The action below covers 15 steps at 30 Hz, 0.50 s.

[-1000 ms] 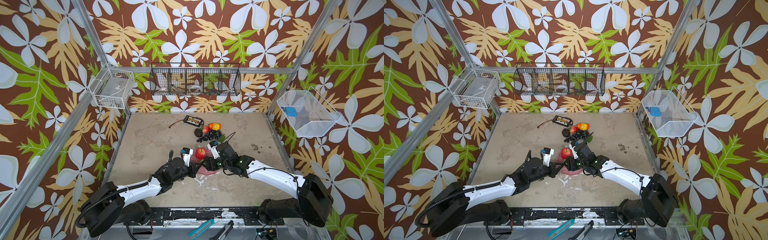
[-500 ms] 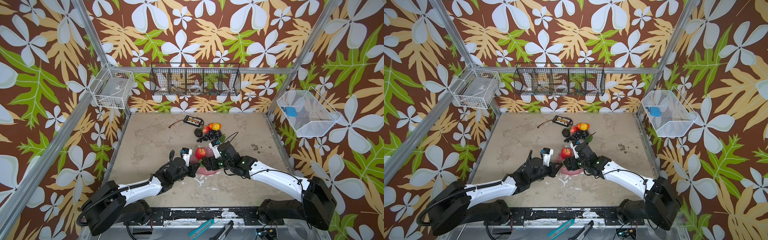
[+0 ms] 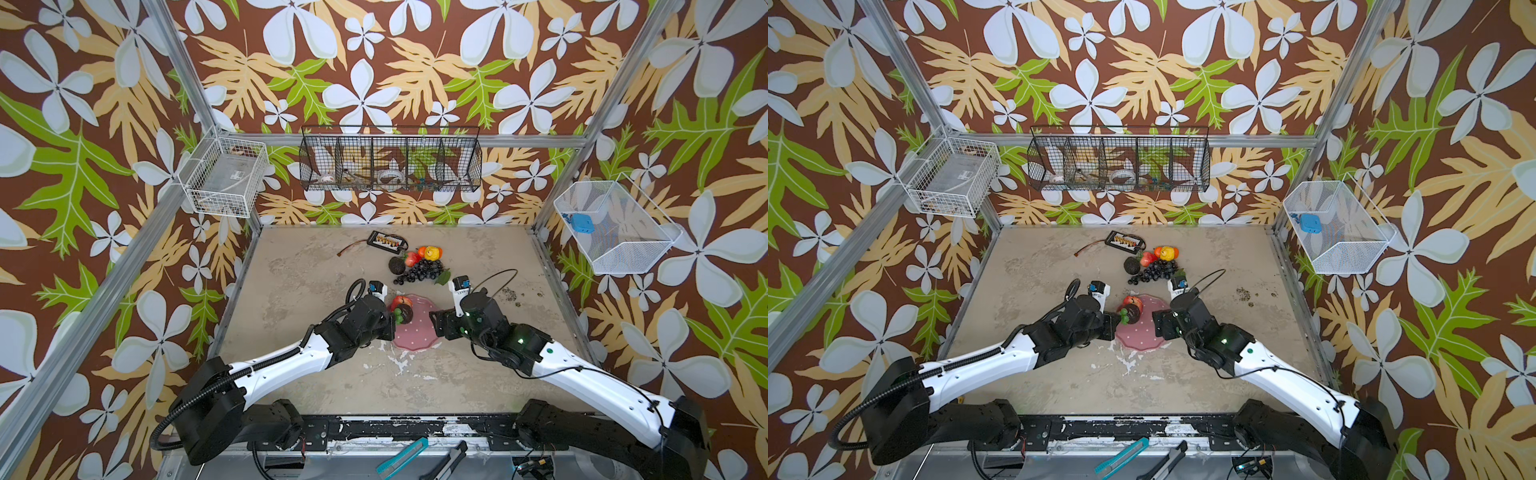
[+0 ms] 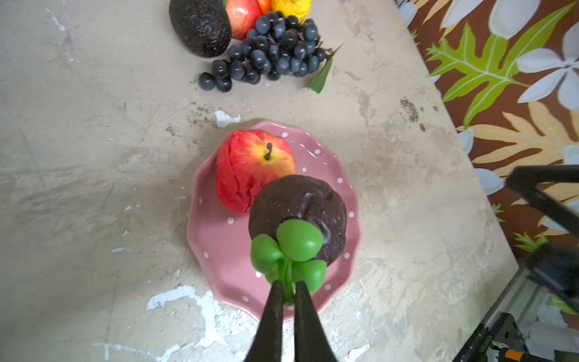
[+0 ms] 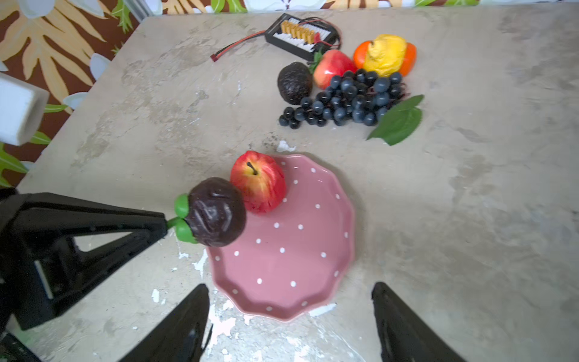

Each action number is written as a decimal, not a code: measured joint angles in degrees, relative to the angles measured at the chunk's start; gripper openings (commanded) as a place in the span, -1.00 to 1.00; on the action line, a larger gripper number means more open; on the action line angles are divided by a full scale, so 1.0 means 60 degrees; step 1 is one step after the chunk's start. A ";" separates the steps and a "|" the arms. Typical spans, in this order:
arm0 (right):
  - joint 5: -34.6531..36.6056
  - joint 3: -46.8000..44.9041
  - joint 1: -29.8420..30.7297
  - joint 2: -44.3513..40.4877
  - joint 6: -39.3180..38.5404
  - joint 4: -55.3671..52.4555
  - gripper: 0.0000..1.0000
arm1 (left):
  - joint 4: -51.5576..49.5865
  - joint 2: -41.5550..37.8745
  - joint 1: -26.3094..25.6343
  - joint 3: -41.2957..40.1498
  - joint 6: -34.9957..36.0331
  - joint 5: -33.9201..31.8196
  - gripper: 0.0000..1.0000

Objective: Arrange fruit in a fruit bowl
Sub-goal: Place the fruit in the fruit bowl.

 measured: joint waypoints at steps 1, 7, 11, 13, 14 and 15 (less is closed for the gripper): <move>0.0175 -0.0193 0.0000 -0.0313 0.0004 -0.0066 0.66 | -0.0433 -0.0025 0.0000 0.0175 0.0011 -0.0047 -1.00; 0.0732 -0.1191 0.0000 -0.1770 0.0153 -0.0102 0.70 | -0.2758 0.0095 0.0000 0.1453 0.0208 -0.0401 -1.00; 0.0798 -0.1585 0.0000 -0.2178 0.0324 -0.0095 0.70 | -0.3836 0.0707 0.0000 0.2320 0.0452 -0.0590 -1.00; 0.0776 -0.1745 0.0000 -0.2291 0.0364 -0.0076 0.70 | -0.4291 0.1053 0.0000 0.2659 0.0532 -0.0601 -1.00; 0.0765 -0.1821 0.0000 -0.2339 0.0372 -0.0066 0.70 | -0.4513 0.1246 -0.0004 0.2849 0.0652 -0.0597 -1.00; 0.0758 -0.1909 0.0000 -0.2390 0.0397 -0.0033 0.70 | -0.4725 0.1432 -0.0004 0.3034 0.0699 -0.0597 -1.00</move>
